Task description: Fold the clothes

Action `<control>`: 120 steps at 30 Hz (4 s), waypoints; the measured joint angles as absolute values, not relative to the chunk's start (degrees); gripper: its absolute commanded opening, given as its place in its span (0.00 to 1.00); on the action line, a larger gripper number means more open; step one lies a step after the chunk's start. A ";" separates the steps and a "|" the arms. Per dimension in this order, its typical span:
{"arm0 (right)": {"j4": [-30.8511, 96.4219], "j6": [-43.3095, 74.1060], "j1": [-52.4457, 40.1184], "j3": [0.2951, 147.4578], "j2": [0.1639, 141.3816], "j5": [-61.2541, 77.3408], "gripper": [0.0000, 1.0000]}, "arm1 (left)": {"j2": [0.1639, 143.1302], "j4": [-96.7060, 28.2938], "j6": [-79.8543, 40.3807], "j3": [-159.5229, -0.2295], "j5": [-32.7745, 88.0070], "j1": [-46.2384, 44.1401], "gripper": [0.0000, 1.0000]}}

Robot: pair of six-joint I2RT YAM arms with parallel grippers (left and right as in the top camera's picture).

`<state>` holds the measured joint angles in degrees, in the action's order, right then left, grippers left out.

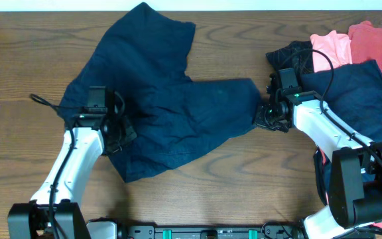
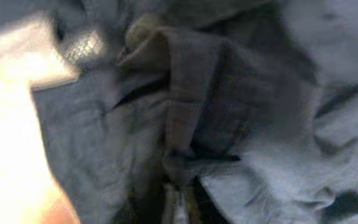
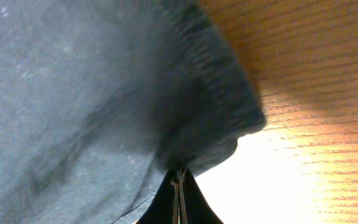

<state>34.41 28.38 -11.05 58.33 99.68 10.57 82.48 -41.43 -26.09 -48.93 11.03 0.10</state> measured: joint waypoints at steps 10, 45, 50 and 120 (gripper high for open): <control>34.65 29.61 -11.07 58.33 99.68 10.74 0.61 | 82.63 -56.84 -28.91 -48.93 17.54 1.04 0.75; 35.64 33.98 -11.07 58.33 99.68 10.46 0.66 | 68.14 -39.18 -73.58 -27.03 9.85 -12.97 0.06; 36.88 33.98 -11.07 58.33 99.68 10.44 0.67 | 67.79 -40.12 -70.94 -27.03 9.50 -12.97 0.06; 47.27 14.24 1.41 71.57 70.30 11.60 0.01 | 49.23 -50.48 -51.22 -55.07 6.04 -23.44 0.06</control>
